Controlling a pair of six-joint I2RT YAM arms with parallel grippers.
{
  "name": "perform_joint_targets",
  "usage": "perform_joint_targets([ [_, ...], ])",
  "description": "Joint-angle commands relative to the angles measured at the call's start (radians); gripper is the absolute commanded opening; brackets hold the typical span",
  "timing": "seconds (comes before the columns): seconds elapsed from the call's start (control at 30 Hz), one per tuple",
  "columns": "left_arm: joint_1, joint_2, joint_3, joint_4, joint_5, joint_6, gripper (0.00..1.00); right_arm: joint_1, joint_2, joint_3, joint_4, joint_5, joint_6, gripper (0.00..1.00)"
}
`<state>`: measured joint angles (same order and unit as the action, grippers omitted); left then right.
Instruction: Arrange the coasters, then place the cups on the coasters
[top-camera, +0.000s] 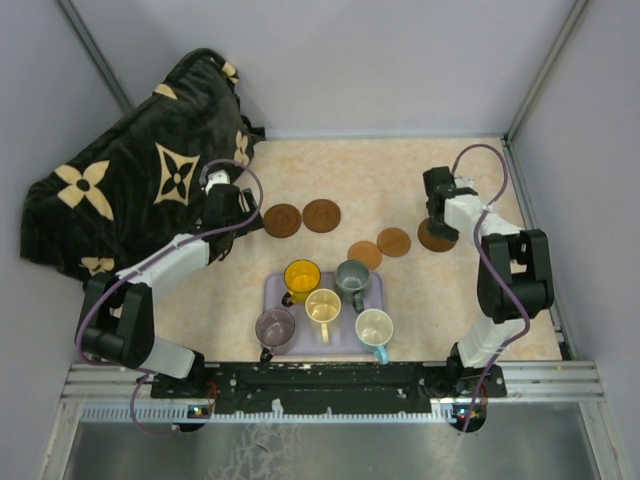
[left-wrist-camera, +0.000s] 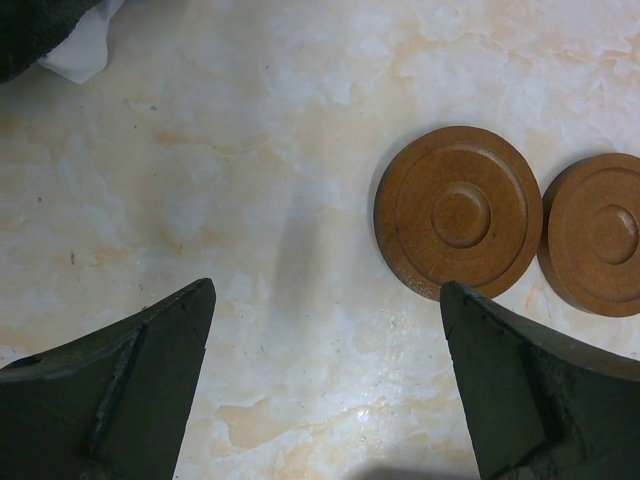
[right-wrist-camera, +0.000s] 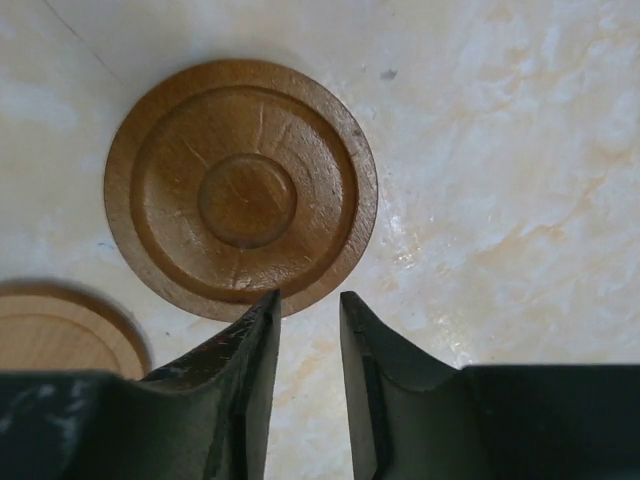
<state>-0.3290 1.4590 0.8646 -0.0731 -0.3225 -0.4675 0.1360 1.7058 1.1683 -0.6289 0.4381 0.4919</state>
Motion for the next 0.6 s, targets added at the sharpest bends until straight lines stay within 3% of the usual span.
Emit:
perform_joint_targets([
  [0.0, 0.005, -0.012, -0.015, -0.012, -0.016, -0.003, 1.00, -0.001, -0.043, -0.036, 0.036, -0.012, 0.002, 0.21],
  [0.13, 0.004, -0.015, -0.013, -0.013, -0.017, -0.004, 1.00, -0.001, -0.016, -0.031, 0.044, -0.013, -0.003, 0.15],
  [0.57, 0.004, -0.012, -0.016, -0.018, -0.032, 0.003, 1.00, -0.002, 0.113, 0.045, 0.091, -0.014, -0.023, 0.14],
])
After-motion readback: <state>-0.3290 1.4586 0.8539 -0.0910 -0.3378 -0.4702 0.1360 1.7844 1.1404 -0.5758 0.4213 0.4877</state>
